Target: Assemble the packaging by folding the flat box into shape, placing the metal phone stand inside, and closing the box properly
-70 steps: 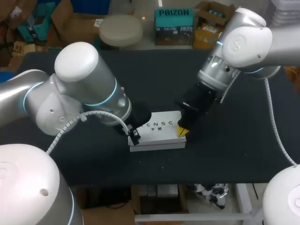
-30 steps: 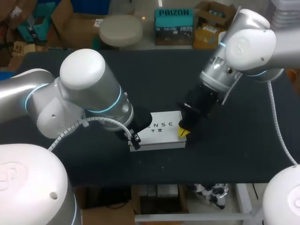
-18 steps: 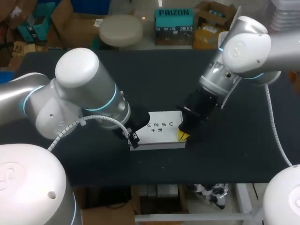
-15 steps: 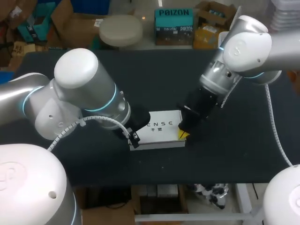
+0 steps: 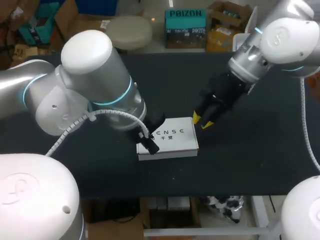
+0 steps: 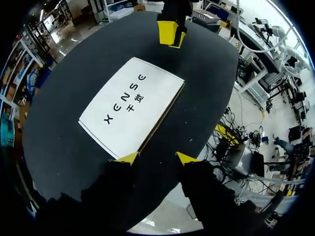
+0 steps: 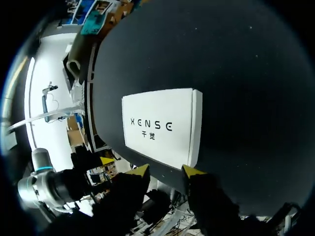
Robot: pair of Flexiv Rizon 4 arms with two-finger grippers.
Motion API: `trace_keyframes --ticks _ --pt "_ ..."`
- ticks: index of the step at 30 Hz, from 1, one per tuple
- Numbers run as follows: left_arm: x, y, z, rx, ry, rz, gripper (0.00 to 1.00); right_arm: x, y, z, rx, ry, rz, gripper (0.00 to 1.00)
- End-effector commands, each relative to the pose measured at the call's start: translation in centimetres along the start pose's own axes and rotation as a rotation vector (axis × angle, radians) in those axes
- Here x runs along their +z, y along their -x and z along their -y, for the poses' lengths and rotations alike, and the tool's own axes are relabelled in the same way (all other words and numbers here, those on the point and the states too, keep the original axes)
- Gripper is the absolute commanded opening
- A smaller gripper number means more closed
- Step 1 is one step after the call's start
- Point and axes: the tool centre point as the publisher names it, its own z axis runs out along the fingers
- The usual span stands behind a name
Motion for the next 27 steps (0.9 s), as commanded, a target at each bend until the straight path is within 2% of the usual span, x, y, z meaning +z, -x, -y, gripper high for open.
trace_keyframes --ticks 1,2,14,15,16,17,18,22,23,25,26,27 --pt "0.7 -0.9 0.7 -0.157 0.137 -0.051 1.00 -2.3 1.3 1.4 -0.212 0.172 -0.041 1.00" --pt "0.8 -1.1 0.5 -0.219 0.180 -0.025 1.00 -2.3 1.3 1.4 -0.212 0.172 -0.041 1.00" --pt "0.8 -1.1 0.5 -0.219 0.180 -0.025 1.00 -2.3 1.3 1.4 -0.212 0.172 -0.041 1.00" --pt "1.2 -1.5 0.8 -0.248 0.188 -0.003 1.00 -2.3 1.3 1.4 -0.212 0.172 -0.041 1.00" --pt "1.4 -1.9 0.8 -0.280 0.180 -0.033 1.00 -2.2 2.3 1.5 -0.248 0.198 -0.046 1.00" --pt "1.7 -2.5 0.8 -0.311 0.184 -0.035 1.00 -2.5 3.4 1.4 -0.273 0.227 -0.063 1.00" --pt "2.1 -3.3 0.7 -0.330 0.189 -0.028 1.00 -3.0 4.4 1.4 -0.308 0.279 -0.043 1.00" --pt "2.8 -4.9 0.7 -0.440 0.188 -0.016 1.00 -4.9 6.4 1.3 -0.393 0.378 0.005 1.00" --pt "3.1 -5.3 0.8 -0.476 0.203 0.014 1.00 -5.6 7.0 1.1 -0.415 0.408 0.010 1.00" --pt "3.6 -5.9 1.0 -0.540 0.206 0.041 1.00 -6.4 7.8 0.8 -0.465 0.486 0.069 1.00" --pt "3.9 -6.2 1.1 -0.543 0.201 0.025 1.00 -6.7 8.2 0.6 -0.498 0.513 0.073 1.00" --pt "4.2 -6.6 1.3 -0.565 0.199 0.035 1.00 -6.9 8.6 0.2 -0.536 0.540 0.113 1.00"
